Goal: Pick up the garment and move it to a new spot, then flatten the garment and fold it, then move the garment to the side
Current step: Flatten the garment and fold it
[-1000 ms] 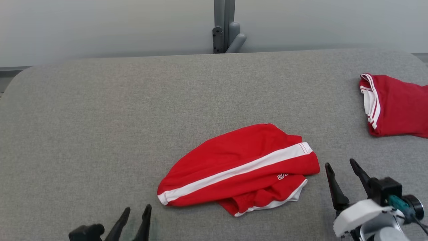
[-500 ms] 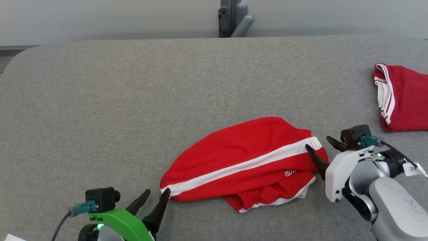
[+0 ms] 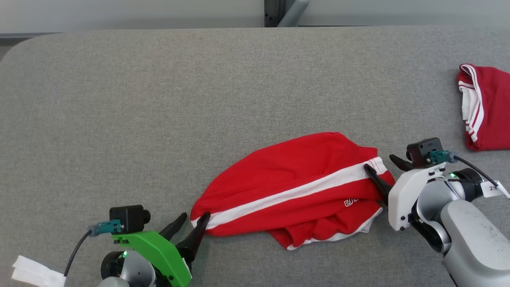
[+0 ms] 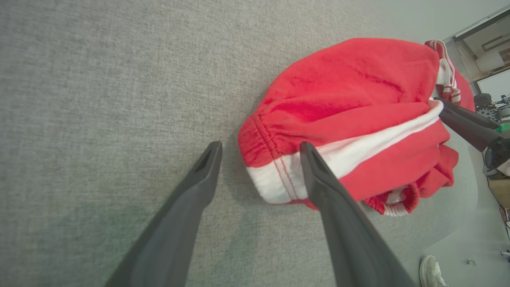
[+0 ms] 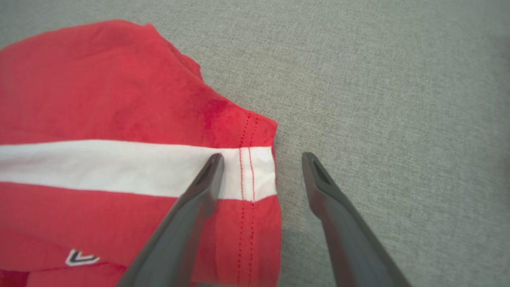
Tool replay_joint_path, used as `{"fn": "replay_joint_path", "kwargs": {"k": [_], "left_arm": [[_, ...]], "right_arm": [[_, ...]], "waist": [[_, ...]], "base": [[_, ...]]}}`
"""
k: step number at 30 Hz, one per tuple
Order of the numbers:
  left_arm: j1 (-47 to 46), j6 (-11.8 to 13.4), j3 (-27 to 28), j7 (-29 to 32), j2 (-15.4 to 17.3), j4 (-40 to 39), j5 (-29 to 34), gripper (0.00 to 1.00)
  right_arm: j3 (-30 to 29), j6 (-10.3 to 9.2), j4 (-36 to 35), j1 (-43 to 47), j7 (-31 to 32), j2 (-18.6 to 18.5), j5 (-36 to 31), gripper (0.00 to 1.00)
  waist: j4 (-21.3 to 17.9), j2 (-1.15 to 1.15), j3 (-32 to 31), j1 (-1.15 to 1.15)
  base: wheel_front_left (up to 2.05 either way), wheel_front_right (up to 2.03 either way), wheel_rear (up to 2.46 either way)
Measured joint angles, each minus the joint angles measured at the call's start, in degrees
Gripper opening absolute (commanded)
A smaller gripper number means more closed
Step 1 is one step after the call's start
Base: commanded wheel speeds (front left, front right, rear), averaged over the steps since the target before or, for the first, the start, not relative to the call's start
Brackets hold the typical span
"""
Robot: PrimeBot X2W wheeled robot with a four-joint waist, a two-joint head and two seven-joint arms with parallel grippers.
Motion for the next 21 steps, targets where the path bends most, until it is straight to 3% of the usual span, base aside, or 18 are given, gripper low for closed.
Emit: {"fn": "replay_joint_path", "kwargs": {"k": [3, 8, 9, 11, 15, 21], "left_arm": [[-0.38, -0.08, -0.26, 0.05, 0.01, 0.63, -0.08, 1.0], [-0.48, -0.24, -0.68, 0.41, 0.01, 0.94, -0.8, 1.0], [-0.48, -0.32, -0.71, 0.41, 0.04, 0.98, -0.89, 1.0], [-0.51, -0.33, -0.74, 0.4, 0.07, 1.2, -1.02, 1.0], [-0.74, -0.4, -0.67, 0.08, 0.05, 1.55, -1.2, 1.0], [-1.23, -0.41, -0.76, -0.02, -0.07, 2.29, -1.54, 1.0]], "right_arm": [[0.64, 0.0, 0.52, -0.51, -0.03, 0.07, 0.3, 1.0], [1.52, 0.0, 1.08, -0.64, -0.08, 0.19, 1.36, 0.69], [1.67, 0.0, 1.14, -0.64, -0.08, 0.12, 1.49, 0.69], [2.07, 0.0, 1.32, -0.66, -0.04, -0.01, 1.96, 0.48], [2.78, 0.0, 1.4, -0.9, 0.01, -0.13, 2.59, 0.21], [3.23, 0.01, 1.55, -1.21, -0.01, -0.47, 3.09, 0.11]], "waist": [[-0.08, 0.0, 0.41, 0.0], [-0.01, 0.0, 0.7, 0.0], [0.0, 0.0, 0.78, 0.0], [0.02, 0.0, 0.95, 0.0], [-0.04, 0.0, 1.23, 0.0], [-0.23, 0.0, 1.36, 0.0]], "base": [[0.0, 0.0, 0.0], [0.0, 0.0, 0.0], [0.0, 0.0, 0.0], [0.0, 0.0, 0.0], [0.0, 0.0, 0.0], [0.0, 0.0, 0.0]]}}
